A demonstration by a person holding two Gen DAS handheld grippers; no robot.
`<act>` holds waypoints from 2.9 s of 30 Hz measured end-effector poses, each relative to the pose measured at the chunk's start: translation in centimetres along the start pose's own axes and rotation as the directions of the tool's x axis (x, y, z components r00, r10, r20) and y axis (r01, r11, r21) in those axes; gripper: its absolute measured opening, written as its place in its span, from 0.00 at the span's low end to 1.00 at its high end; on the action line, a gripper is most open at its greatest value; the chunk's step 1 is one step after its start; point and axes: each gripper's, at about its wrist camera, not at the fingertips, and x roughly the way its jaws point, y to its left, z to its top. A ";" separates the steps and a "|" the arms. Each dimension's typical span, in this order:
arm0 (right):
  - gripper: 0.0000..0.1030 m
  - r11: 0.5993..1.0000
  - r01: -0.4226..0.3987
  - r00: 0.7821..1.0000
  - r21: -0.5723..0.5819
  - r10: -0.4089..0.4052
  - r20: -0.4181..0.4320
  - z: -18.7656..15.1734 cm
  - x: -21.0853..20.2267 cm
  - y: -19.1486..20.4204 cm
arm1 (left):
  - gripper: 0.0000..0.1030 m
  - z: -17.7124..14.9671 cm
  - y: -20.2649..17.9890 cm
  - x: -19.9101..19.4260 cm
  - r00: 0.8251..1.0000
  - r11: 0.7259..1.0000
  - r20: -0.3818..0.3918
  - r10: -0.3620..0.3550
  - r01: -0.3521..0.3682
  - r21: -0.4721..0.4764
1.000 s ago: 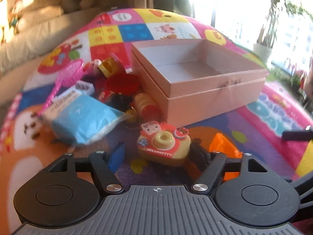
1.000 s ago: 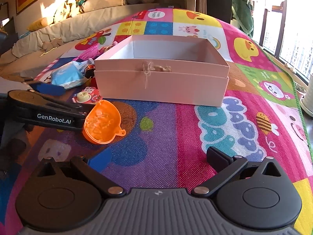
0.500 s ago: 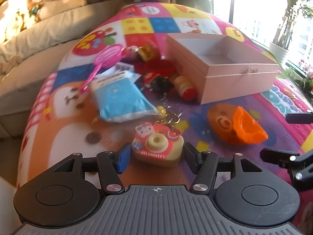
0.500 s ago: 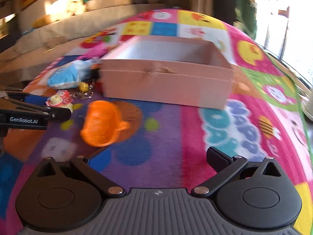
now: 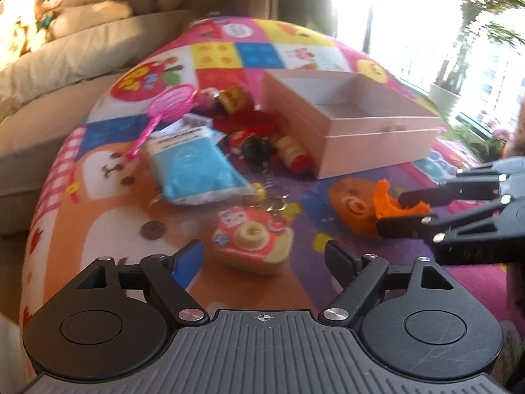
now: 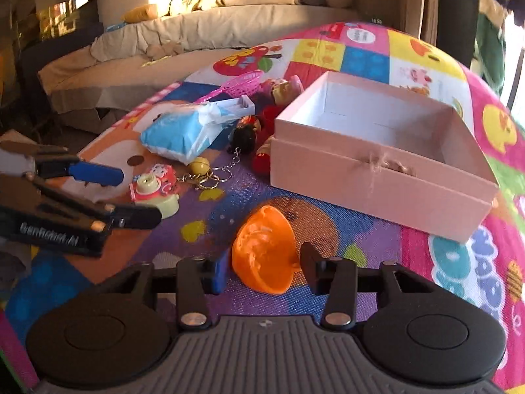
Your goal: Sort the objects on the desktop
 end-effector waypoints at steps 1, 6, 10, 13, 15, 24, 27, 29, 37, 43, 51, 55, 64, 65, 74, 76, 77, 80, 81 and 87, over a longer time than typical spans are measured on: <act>0.42 1.000 0.002 1.000 0.008 -0.002 0.001 -0.1 -0.4 -0.2 | 0.83 0.0 -0.2 0.2 1.000 1.000 0.003 0.002 -0.002 0.010; 0.42 1.000 -0.019 1.000 0.017 0.019 0.006 -0.6 -3.0 -0.9 | 0.69 0.6 -0.7 1.9 0.999 0.998 -0.023 0.049 -0.048 0.036; 0.42 1.000 0.004 1.000 0.000 -0.004 0.015 -0.9 -5.5 -1.7 | 0.61 0.7 -1.0 1.4 0.999 0.998 -0.024 0.044 -0.043 0.053; 0.42 0.999 0.046 0.997 -0.010 -0.045 0.065 -0.7 -8.0 -2.7 | 0.61 2.0 -2.1 -1.2 0.997 0.997 0.023 -0.071 0.070 0.042; 0.42 0.996 0.092 0.988 -0.001 -0.091 0.124 0.1 -9.8 -3.7 | 0.61 4.0 -2.4 -2.3 0.987 0.989 0.066 -0.149 0.149 0.004; 0.42 0.959 0.282 0.910 0.032 -0.278 0.306 7.1 -8.5 -7.8 | 0.63 17.5 -4.4 1.3 0.952 0.983 0.244 -0.183 0.176 0.051; 0.52 0.953 0.295 0.911 0.072 -0.304 0.280 9.1 -5.3 -9.2 | 0.75 18.3 -2.4 2.6 0.964 0.989 0.232 -0.128 0.141 -0.037; 0.52 0.954 0.288 0.918 0.085 -0.300 0.259 9.0 -4.0 -9.4 | 0.82 16.8 -0.3 2.4 0.969 0.989 0.228 -0.097 0.119 -0.083; 0.52 0.949 0.279 0.930 -0.149 -0.228 0.289 5.2 -2.0 -2.7 | 0.89 7.1 5.5 1.9 0.979 0.983 0.115 0.169 -0.160 -0.089; 0.28 0.854 0.272 0.949 -0.443 -0.163 0.268 3.7 1.6 7.4 | 0.93 4.6 7.3 0.3 0.956 0.959 0.110 0.271 -0.259 -0.112; 0.24 0.716 0.399 0.916 -0.573 -0.338 0.215 6.3 9.8 11.2 | 0.96 3.2 9.2 -1.0 0.969 0.963 0.129 0.212 -0.184 -0.198; 0.17 0.695 0.427 0.896 -0.579 -0.411 0.167 7.9 12.9 10.2 | 0.96 2.7 9.6 -0.8 0.973 0.962 0.134 0.186 -0.152 -0.227; 0.14 0.775 0.264 0.957 -0.574 -0.287 0.053 4.0 7.6 10.4 | 0.96 2.1 9.8 -1.3 0.978 0.962 0.122 0.172 -0.140 -0.234; 0.14 0.778 0.258 0.959 -0.573 -0.278 0.054 3.2 6.4 10.3 | 0.96 2.1 9.7 -1.3 0.978 0.963 0.121 0.167 -0.136 -0.231; 0.27 0.821 0.319 0.945 -0.474 -0.312 0.096 -1.0 0.5 5.3 | 0.97 2.9 6.9 -0.9 0.985 0.980 0.111 0.129 -0.110 -0.165; 0.44 0.840 0.347 0.937 -0.417 -0.331 0.111 -1.2 -0.4 3.9 | 0.97 3.2 6.0 -0.8 0.988 0.986 0.109 0.112 -0.097 -0.135; 0.53 0.847 0.364 0.931 -0.388 -0.344 0.122 -1.4 -0.8 3.2 | 0.97 3.3 5.5 -0.7 0.989 0.989 0.109 0.099 -0.086 -0.117; 0.59 0.892 0.350 0.937 -0.287 -0.334 0.107 -1.5 -1.7 1.1 | 0.97 3.7 3.6 -0.2 0.992 0.997 0.114 0.055 -0.049 -0.053; 0.63 0.922 0.306 0.952 -0.236 -0.292 0.093 -1.3 -2.1 0.1 | 0.97 3.8 3.1 0.0 0.992 0.999 0.117 0.038 -0.035 -0.030; 0.75 0.981 0.191 0.973 -0.047 -0.183 0.139 -1.5 -4.0 -2.9 | 0.97 4.4 1.0 3.3 0.978 0.971 0.108 0.181 -0.195 0.139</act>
